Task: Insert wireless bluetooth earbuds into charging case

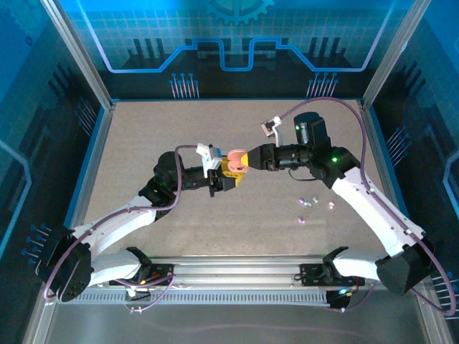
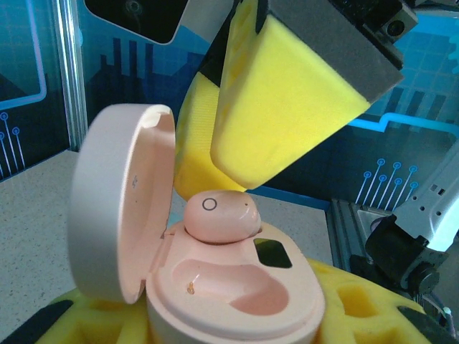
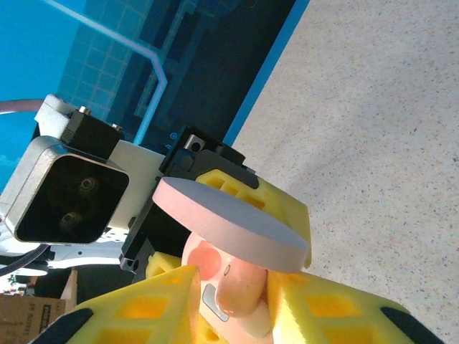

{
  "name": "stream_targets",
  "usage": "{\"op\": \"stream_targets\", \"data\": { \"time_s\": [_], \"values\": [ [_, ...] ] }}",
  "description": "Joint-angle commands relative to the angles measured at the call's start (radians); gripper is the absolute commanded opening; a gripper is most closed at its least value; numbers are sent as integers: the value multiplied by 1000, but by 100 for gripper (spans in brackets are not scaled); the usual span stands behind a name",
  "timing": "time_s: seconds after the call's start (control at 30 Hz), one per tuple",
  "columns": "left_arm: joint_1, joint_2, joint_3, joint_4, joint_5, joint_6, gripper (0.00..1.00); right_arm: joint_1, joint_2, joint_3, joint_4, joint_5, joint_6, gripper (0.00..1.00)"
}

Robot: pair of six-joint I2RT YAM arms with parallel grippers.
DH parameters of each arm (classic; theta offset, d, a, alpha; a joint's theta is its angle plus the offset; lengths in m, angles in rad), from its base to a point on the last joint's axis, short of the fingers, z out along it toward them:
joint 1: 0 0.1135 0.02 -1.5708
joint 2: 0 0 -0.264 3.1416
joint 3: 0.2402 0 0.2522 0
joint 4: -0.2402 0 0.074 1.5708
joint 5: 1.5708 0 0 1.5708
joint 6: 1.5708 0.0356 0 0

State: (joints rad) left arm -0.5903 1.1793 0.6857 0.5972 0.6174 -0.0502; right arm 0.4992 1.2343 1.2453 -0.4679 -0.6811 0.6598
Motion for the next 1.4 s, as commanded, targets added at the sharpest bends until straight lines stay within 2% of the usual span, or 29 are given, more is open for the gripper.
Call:
{"op": "stream_targets", "data": {
  "time_s": [0.0, 0.23, 0.4, 0.67, 1.13, 1.37],
  "values": [
    [-15, -2, 38, 65, 39, 11, 26, 9, -13, 26, -52, 75, -31, 34],
    [-15, -5, 37, 66, 34, 12, 26, 8, -22, 39, -86, 84, -62, 35],
    [-15, -4, 35, 66, 28, 13, 26, 8, -23, 40, -90, 47, -72, 26],
    [-14, 0, 37, 75, 28, 9, 26, 9, -24, 49, -153, 41, -116, 25],
    [-14, 2, 36, 82, 24, 3, 26, 7, -35, 47, -166, 58, -121, 40],
    [-15, 0, 36, 84, 27, 0, 26, 4, -33, 55, -166, 86, -115, 40]
  ]
}}
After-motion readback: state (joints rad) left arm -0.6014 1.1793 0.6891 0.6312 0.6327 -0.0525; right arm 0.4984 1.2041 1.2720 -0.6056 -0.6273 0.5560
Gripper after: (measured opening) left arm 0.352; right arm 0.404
